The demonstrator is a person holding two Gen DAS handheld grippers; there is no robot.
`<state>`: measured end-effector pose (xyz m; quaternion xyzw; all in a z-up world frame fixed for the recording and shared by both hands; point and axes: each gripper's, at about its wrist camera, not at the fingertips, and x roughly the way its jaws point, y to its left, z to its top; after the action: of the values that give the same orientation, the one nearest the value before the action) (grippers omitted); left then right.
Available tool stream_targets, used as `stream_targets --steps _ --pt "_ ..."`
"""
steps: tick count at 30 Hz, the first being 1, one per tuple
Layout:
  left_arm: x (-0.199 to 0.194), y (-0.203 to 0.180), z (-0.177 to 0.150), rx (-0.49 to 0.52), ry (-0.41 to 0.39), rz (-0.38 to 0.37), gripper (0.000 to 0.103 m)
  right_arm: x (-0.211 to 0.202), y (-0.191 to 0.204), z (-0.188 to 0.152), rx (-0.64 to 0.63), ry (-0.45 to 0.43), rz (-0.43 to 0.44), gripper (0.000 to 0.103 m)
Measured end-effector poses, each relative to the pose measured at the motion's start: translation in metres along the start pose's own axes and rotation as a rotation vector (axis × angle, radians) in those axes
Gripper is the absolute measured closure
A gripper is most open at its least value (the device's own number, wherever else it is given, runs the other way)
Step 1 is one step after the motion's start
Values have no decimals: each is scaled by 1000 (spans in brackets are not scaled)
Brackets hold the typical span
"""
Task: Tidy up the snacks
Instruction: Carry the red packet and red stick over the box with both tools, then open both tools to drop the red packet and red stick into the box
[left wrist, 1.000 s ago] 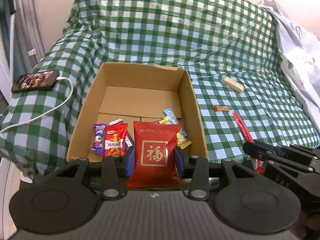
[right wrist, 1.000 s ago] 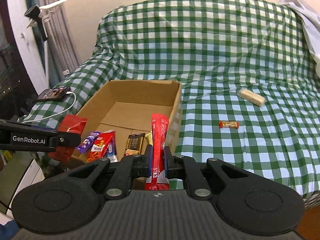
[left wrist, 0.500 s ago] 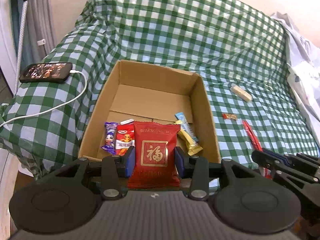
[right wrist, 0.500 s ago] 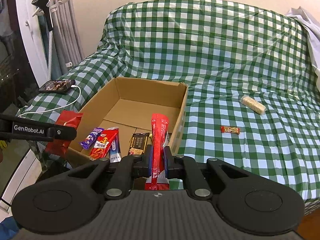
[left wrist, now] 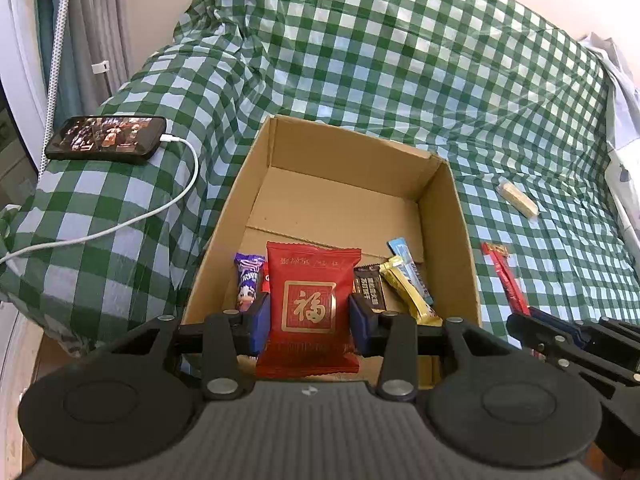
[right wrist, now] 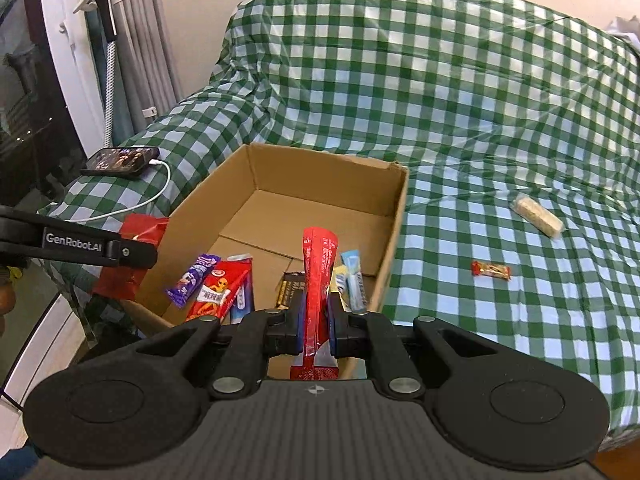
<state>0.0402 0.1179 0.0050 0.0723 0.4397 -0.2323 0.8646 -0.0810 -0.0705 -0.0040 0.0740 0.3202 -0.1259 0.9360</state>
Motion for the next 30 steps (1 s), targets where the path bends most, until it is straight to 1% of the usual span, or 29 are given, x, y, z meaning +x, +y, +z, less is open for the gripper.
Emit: stream_targets --steps 14,30 --pt "43 12 31 -21 22 19 57 55 10 29 -25 43 54 92" --pt "97 17 41 -22 96 46 57 110 7 32 -15 120 66 92"
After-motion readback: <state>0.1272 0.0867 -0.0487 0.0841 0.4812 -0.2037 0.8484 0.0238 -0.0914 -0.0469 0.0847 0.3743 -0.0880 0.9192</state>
